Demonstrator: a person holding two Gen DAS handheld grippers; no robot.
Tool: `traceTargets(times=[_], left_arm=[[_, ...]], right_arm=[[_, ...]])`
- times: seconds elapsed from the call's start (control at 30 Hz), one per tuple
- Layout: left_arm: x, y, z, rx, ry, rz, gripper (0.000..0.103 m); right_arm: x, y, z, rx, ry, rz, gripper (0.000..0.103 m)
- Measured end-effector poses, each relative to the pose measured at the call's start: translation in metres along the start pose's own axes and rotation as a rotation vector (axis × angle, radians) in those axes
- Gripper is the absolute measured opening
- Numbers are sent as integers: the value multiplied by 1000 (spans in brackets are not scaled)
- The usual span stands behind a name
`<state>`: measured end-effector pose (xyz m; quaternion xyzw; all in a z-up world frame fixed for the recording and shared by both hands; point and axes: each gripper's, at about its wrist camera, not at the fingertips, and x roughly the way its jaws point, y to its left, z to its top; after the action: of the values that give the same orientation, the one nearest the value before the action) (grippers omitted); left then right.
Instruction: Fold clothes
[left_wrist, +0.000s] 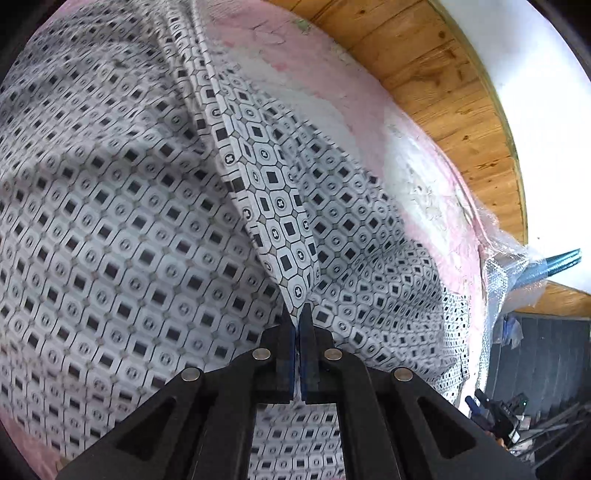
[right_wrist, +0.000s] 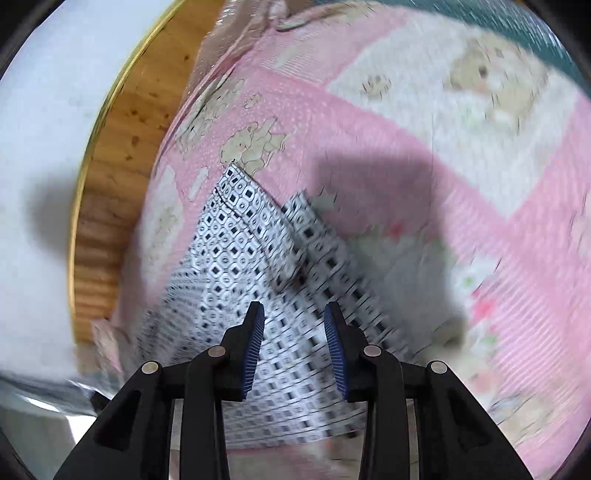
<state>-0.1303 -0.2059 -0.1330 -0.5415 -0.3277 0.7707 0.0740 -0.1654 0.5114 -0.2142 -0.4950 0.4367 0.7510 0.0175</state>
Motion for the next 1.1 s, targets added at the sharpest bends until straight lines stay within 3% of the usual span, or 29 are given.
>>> traceTargets(times=[0.07, 0.27, 0.3, 0.37, 0.5, 0.6, 0.67, 0.73, 0.87, 1.0, 1.1], left_arm=[[11, -2, 5, 18, -14, -19, 1], [9, -19, 22, 56, -47, -65, 1], [8, -23, 25, 59, -52, -71, 1], [13, -22, 31, 62, -55, -72, 1], [7, -28, 42, 83, -62, -81, 1], [-23, -28, 48, 103, -83, -145, 1], [-46, -24, 35, 127, -63, -167, 1], [-53, -9, 12, 144, -6, -146, 1], [-28, 33, -31, 123, 116, -44, 1], [-19, 35, -36, 130, 116, -30, 1], [-42, 18, -28, 184, 76, -82, 1]], right_arm=[[11, -3, -2, 68, 2, 43, 35], [38, -13, 18, 207, -32, 51, 35], [38, -11, 22, 205, -41, 44, 33], [37, -3, 26, 175, -58, 9, 6], [20, 23, 34, 84, -116, -59, 1], [-24, 54, 32, -8, -219, -48, 1], [-63, 66, 15, -65, -283, -64, 1], [-81, 54, -10, -64, -289, -113, 1], [-53, 6, -44, 24, -190, -209, 1], [-31, -10, -47, 37, -172, -250, 1], [-57, 17, -45, -26, -267, -248, 1]])
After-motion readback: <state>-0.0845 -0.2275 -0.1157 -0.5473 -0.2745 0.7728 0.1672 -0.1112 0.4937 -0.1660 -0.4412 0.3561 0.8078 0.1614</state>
